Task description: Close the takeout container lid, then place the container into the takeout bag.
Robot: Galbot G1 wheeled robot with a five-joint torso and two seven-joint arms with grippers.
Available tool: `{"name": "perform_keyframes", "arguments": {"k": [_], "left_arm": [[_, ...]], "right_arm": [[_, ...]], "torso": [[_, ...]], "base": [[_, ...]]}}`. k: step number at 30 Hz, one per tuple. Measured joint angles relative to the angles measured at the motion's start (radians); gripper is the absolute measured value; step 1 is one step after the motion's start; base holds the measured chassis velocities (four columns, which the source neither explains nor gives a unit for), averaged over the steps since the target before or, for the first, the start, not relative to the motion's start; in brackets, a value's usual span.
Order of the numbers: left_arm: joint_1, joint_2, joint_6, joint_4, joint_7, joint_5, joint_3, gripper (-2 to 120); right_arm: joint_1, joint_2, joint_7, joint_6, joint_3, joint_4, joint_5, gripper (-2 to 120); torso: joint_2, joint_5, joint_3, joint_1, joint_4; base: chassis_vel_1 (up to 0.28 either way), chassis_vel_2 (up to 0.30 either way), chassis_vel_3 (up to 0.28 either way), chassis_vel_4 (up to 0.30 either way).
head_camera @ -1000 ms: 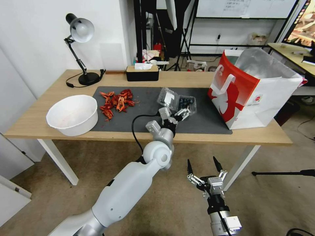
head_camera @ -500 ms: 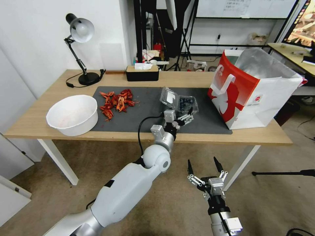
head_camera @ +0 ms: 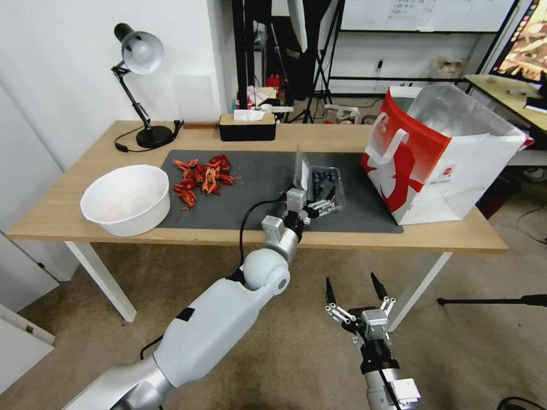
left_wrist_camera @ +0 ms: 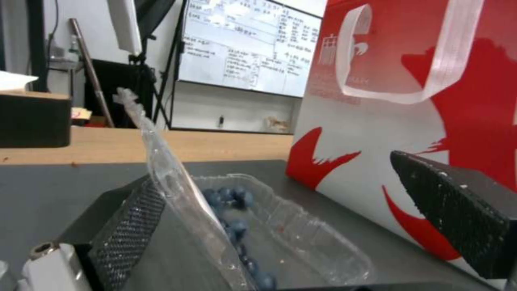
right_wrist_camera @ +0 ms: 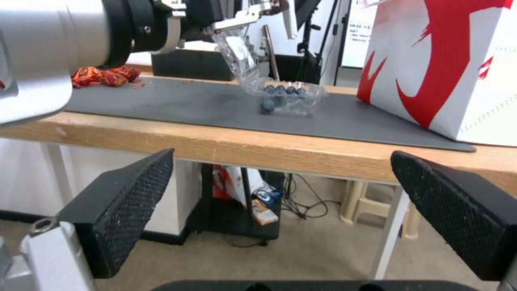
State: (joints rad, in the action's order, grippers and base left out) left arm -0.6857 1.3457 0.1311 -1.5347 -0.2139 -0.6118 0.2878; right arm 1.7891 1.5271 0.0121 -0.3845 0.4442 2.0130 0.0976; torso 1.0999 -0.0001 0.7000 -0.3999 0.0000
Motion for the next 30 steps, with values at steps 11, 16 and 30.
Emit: {"name": "perform_keyframes", "arguments": {"k": [11, 16, 30], "left_arm": [[0.022, -0.006, 0.024, -0.001, 0.083, -0.063, 0.017, 100], [0.043, -0.018, 0.017, 0.0, 0.146, -0.12, 0.044, 100], [0.135, -0.001, -0.018, 0.073, 0.261, -0.248, 0.095, 100]], "right_arm": [[-0.001, -0.002, 0.003, 0.0, 0.003, 0.0, 0.0, 100], [-0.002, -0.003, 0.005, 0.0, 0.004, 0.002, 0.0, 100], [0.0, -0.006, 0.01, 0.0, 0.009, 0.005, -0.001, 100]], "torso": [[0.0, 0.0001, 0.0, 0.0, 0.0], [0.0, 0.0001, 0.0, 0.0, 0.0], [0.0, 0.0, 0.0, 0.0, -0.0001]], "base": [[0.0, 0.0, 0.0, 0.0], [0.0, 0.0, 0.0, 0.0], [0.0, 0.0, 0.0, 0.0]]}}
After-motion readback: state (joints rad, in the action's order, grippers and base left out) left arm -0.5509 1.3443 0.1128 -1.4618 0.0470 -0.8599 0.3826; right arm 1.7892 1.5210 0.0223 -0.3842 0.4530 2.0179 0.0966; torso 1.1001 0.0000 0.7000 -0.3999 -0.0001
